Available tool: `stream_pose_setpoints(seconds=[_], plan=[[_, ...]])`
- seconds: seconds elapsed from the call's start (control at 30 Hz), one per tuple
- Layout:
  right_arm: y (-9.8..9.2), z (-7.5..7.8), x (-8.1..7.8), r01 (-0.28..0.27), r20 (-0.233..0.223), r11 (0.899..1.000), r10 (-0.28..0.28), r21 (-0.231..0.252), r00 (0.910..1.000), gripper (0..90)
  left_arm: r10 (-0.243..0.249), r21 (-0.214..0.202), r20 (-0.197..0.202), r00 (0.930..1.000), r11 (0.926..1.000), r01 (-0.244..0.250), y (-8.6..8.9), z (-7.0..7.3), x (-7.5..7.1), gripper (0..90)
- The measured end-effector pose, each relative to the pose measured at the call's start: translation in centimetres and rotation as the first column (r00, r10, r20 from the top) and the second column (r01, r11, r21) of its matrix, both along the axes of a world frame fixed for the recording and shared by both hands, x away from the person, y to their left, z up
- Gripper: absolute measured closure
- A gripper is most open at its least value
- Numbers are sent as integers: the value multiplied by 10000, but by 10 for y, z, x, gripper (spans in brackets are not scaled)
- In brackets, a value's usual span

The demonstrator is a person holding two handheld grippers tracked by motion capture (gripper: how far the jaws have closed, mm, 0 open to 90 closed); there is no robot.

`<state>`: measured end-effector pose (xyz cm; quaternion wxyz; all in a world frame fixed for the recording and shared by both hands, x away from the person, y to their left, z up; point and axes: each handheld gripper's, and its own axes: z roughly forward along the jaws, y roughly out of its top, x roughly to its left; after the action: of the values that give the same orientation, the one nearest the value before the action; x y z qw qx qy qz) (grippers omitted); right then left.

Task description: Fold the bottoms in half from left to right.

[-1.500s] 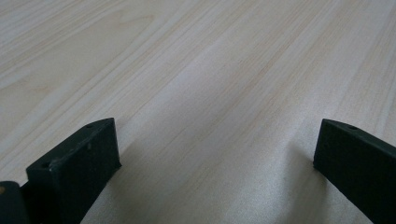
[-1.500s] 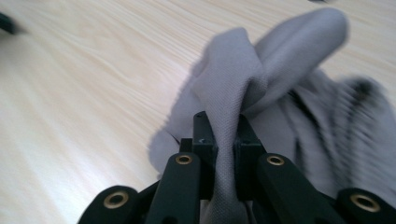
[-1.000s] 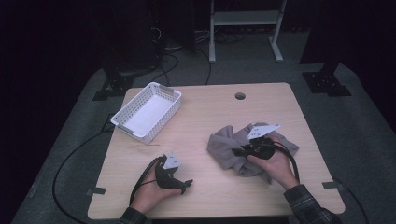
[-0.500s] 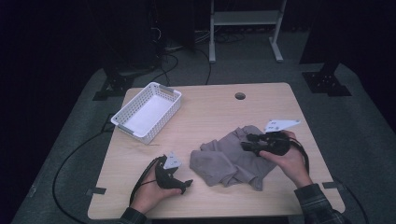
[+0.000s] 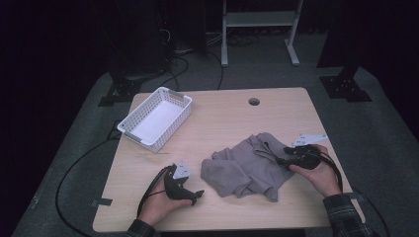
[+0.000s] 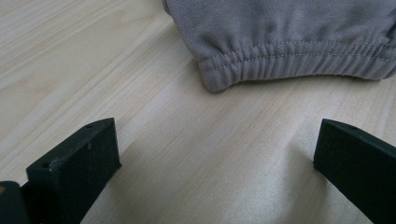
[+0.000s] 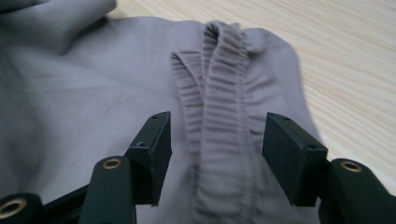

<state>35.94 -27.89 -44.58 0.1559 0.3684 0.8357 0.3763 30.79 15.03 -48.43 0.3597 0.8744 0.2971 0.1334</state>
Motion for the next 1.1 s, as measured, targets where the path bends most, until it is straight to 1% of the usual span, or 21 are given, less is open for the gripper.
stream_pose_setpoints(seconds=[0.03, 0.1, 0.2, 0.23, 0.27, 0.3, 0.37, 0.43, 0.5, 0.57, 0.6, 0.63, 0.7, 0.73, 0.77, 0.83, 0.87, 0.93, 1.0, 1.07, 1.1], plan=[[3, 0, 0, -105, 22, 9999, 105, -73, 9999, 406, 5, 3, -2, 10000, 10000, -5, 0, 0, 0, 0], [9, -3, 2, -212, 90, 9980, 218, -591, 9997, 395, 3, 1, -1, 10000, 10000, -3, 0, 0, 0, 0], [11, -10, 5, -129, -45, 9954, 125, -946, 9999, 409, 7, -11, -2, 10000, 10000, -7, 0, 0, 0, 0], [11, -11, 6, -98, -35, 9951, 95, -989, 9999, 430, 9, -16, -1, 10000, 10000, -9, 0, 0, 0, 0], [9, -13, 8, 2, -157, 9949, -18, -1005, 9999, 528, 13, -16, 1, 10000, 10000, -13, 0, 0, 0, 0], [8, -14, 9, 4, -189, 9950, -23, -1001, 9998, 579, 7, 0, 1, 10000, 10000, -7, 0, 0, 0, 0], [6, -15, 10, -18, -403, 9963, -17, -861, 9992, 617, 25, -19, -5, 10000, 10000, -25, 0, 0, 0, 0], [7, -15, 10, -65, -514, 9961, 19, -885, 9987, 680, 30, -20, -4, 10000, 10000, -30, 0, 0, 0, 0], [10, -14, 7, -413, -666, 9960, 361, -794, 9971, 729, 26, -13, -4, 10000, 10000, -26, 0, 0, 0, 0], [16, -12, 3, -901, -923, 9941, 843, -608, 9922, 771, 23, -3, -6, 10000, 10000, -23, 0, 0, 0, 0], [20, -11, 1, -1177, -1114, 9919, 1118, -479, 9875, 785, 25, -1, -6, 10000, 10000, -25, 0, 0, 0, 0], [24, -10, -1, -1542, -1255, 9876, 1494, -292, 9808, 801, 28, -6, -5, 10000, 10000, -28, 0, 0, 0, 0], [28, -5, -4, -1754, -1238, 9842, 1713, -226, 9774, 817, 30, -11, -3, 10000, 10000, -30, 0, 0, 0, 0], [28, 1, -6, -1791, -1153, 9838, 1768, -99, 9775, 822, 45, -23, -21, 10000, 10000, -45, 0, 0, 0, 0], [28, 5, -6, -1775, -1070, 9841, 1769, 35, 9784, 825, 42, -26, -21, 10000, 10000, -42, 0, 0, 0, 0], [23, 17, -7, -1664, -756, 9856, 1683, 303, 9828, 829, 40, -24, -21, 10000, 10000, -40, 0, 0, 0, 0], [20, 22, -6, -1564, -671, 9866, 1593, 475, 9849, 830, 45, -27, -22, 10000, 10000, -45, 0, 0, 0, 0], [13, 29, -3, -1380, -510, 9882, 1415, 665, 9886, 830, 43, -17, -27, 10000, 10000, -43, 0, 0, 0, 0], [3, 34, 3, -910, -371, 9931, 940, 743, 9949, 830, 66, -48, -27, 10000, 10000, -66, -1, 0, 0, 0], [-6, 37, 10, -444, -359, 9959, 474, 793, 9982, 829, 74, -46, -26, 10000, 10000, -74, -1, 0, 0, 0], [-14, 37, 15, -114, -359, 9969, 142, 777, 9993, 829, 67, -23, -26, 10000, 10000, -68, 0, 0, 0, 0]])
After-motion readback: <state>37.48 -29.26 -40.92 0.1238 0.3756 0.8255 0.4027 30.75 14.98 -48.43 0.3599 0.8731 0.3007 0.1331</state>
